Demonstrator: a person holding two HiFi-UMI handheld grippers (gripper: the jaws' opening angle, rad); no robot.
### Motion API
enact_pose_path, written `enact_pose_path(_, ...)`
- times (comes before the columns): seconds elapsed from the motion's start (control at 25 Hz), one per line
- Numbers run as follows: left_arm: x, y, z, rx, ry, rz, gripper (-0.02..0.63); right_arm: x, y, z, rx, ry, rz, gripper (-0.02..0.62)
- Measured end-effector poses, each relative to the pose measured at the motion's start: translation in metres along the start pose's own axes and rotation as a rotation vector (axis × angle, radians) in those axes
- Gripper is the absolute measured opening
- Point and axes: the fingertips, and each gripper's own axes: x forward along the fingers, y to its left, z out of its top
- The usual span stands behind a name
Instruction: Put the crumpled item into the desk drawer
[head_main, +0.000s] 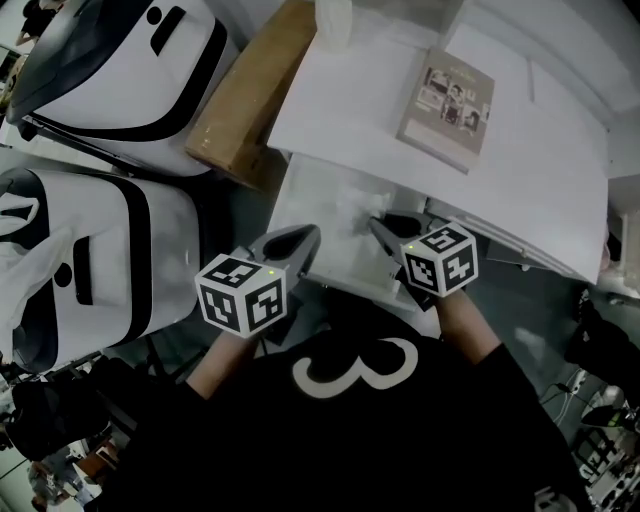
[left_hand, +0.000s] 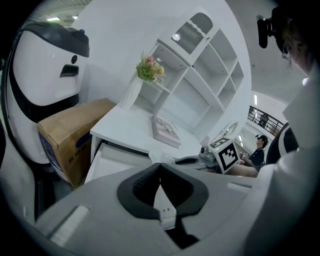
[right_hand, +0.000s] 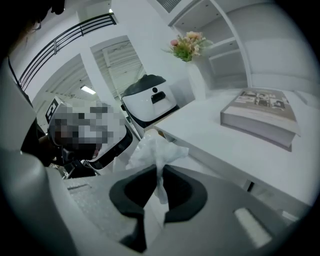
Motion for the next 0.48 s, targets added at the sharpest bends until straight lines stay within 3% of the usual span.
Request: enact_pose_path(0.48, -0.005, 0.036, 0.002, -0.049, 0.004, 0.055, 0.011, 0.073, -0.032, -0.043, 0.025, 0.184, -0.024, 0.043)
